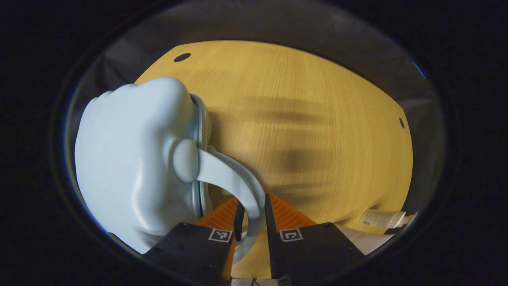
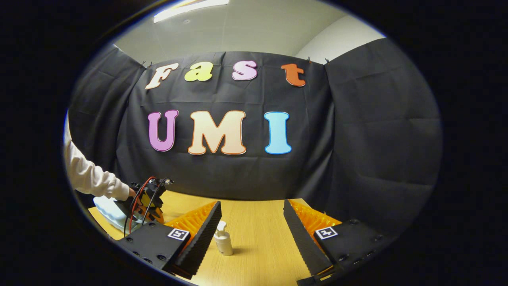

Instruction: First open the suitcase, pack the skin care products into it, and then close the suitcase.

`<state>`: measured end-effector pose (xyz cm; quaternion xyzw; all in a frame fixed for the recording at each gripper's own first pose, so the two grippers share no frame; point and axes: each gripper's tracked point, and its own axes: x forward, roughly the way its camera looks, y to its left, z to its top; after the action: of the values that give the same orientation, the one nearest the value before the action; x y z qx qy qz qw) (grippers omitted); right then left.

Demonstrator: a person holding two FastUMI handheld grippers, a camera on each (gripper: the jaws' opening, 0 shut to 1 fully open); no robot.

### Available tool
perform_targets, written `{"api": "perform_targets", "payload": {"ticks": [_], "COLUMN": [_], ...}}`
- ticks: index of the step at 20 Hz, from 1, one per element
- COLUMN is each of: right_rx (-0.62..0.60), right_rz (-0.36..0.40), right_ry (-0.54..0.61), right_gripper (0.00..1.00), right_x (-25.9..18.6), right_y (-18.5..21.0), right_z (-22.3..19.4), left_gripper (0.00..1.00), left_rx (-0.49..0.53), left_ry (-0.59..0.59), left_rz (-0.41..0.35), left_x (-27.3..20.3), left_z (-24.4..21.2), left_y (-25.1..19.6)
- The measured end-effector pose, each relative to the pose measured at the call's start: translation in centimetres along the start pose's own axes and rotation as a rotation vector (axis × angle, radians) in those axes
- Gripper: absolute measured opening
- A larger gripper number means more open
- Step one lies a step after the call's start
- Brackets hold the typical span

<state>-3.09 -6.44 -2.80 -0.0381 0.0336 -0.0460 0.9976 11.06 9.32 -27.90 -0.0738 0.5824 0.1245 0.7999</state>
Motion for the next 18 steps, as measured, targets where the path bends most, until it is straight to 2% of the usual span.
{"api": "perform_targets", "payload": {"ticks": [3, 4, 8, 13, 18], "right_rx": [0.0, 0.0, -0.002, -0.021, -0.02], "right_rz": [-0.009, -0.011, -0.006, 0.022, 0.062], "right_ry": [0.003, 0.004, 0.006, 0.007, 0.009], "right_gripper": [0.99, 0.99, 0.99, 0.99, 0.99], "right_x": [-0.1, -0.1, 0.1, 0.7, 1.9], "right_y": [-0.3, -0.4, -0.3, 0.6, 2.7], "right_z": [-0.1, -0.1, -0.3, -0.4, -0.4], "left_gripper": [0.26, 0.17, 0.01, 0.0, 0.0], "left_rx": [-0.024, -0.018, -0.067, -0.05, -0.064], "left_ry": [0.015, 0.024, 0.045, 0.023, -0.005], "left_rz": [-0.037, -0.042, -0.065, -0.117, -0.236], "left_x": [0.5, 0.6, 0.1, -1.2, -3.7], "left_z": [-0.2, -0.2, -0.2, 0.3, 1.5], "left_y": [-0.5, -0.4, -0.7, -0.9, -1.4]}}
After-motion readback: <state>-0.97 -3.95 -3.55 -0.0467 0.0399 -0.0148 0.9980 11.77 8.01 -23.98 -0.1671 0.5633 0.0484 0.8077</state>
